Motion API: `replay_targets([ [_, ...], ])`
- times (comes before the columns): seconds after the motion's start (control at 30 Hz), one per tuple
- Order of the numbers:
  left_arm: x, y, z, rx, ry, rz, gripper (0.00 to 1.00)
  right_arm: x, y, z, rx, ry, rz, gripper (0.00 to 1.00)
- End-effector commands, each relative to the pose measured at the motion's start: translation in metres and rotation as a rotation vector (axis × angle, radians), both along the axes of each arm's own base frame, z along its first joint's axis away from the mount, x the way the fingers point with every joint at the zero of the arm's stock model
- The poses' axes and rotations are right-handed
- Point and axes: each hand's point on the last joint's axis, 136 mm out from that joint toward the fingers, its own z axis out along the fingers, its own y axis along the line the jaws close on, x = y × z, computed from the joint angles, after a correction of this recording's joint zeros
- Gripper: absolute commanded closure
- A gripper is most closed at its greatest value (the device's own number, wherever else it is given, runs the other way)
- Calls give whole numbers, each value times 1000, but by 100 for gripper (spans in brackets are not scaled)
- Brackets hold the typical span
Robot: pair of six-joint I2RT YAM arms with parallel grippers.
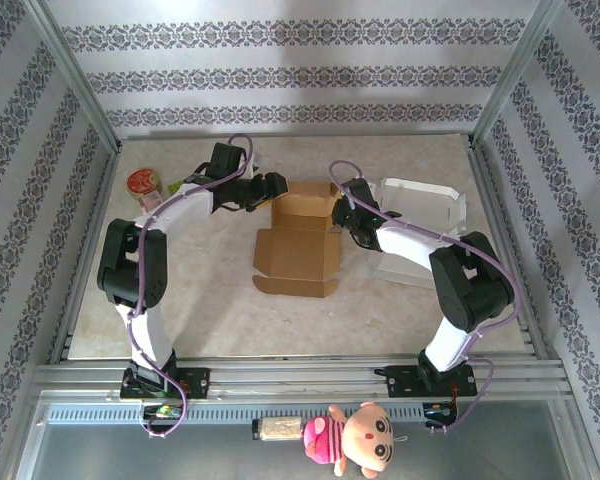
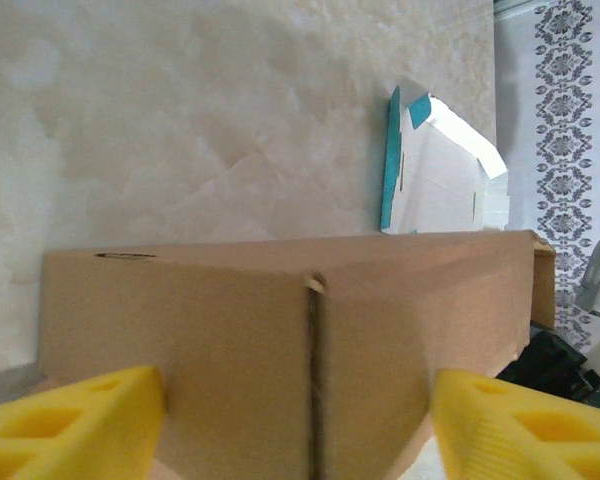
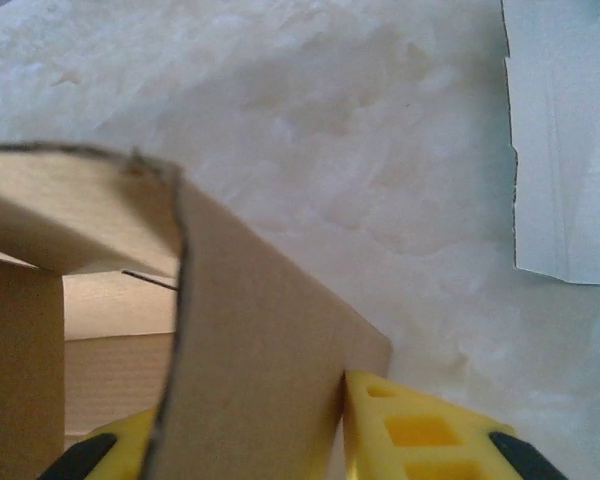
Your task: Fold the paper box
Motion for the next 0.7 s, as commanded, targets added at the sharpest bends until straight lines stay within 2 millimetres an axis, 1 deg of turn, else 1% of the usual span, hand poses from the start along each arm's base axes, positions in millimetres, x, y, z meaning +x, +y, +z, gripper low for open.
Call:
replay_targets([
  [0.0,-4,-4,16,21,-60,10,17,-1,8,5,10,12,-22,76],
  [0.07,-3,11,24,88,-109,41,9,0,1,4,-62,5,-24,77],
  [0.17,-5,39,41,194,-164,114,2,-2,-4,4,-173,-2,-14,78],
  [0.27,-12,63,56,248,-203,186,0,-3,-5,6,-239,1,-3,79],
  [0.33,-22,77,66,278,-232,238,0,-3,-7,7,-251,1,-8,80],
  [0.37,-30,85,70,286,-239,283,2,-3,-7,8,-250,-2,-10,80],
  [0.4,-41,88,74,277,-250,328,10,-3,-7,9,-251,-1,-8,81],
  [0.43,-48,85,78,252,-290,355,18,-3,-7,9,-252,-1,-8,81],
  [0.47,-58,72,84,208,-361,359,31,-3,-7,10,-251,-2,-8,81],
  [0.5,-67,58,85,180,-421,350,46,-4,-6,10,-251,-1,-6,81],
  [0.53,-77,40,85,150,-468,309,59,-4,-6,10,-250,1,-4,81],
  [0.6,-94,-2,81,100,-540,183,86,-3,-6,9,-247,5,-2,81],
  [0.63,-102,-17,73,102,-547,125,96,-3,-5,8,-245,8,0,81],
  [0.67,-109,-32,63,118,-548,68,100,-2,-4,8,-240,10,4,81],
])
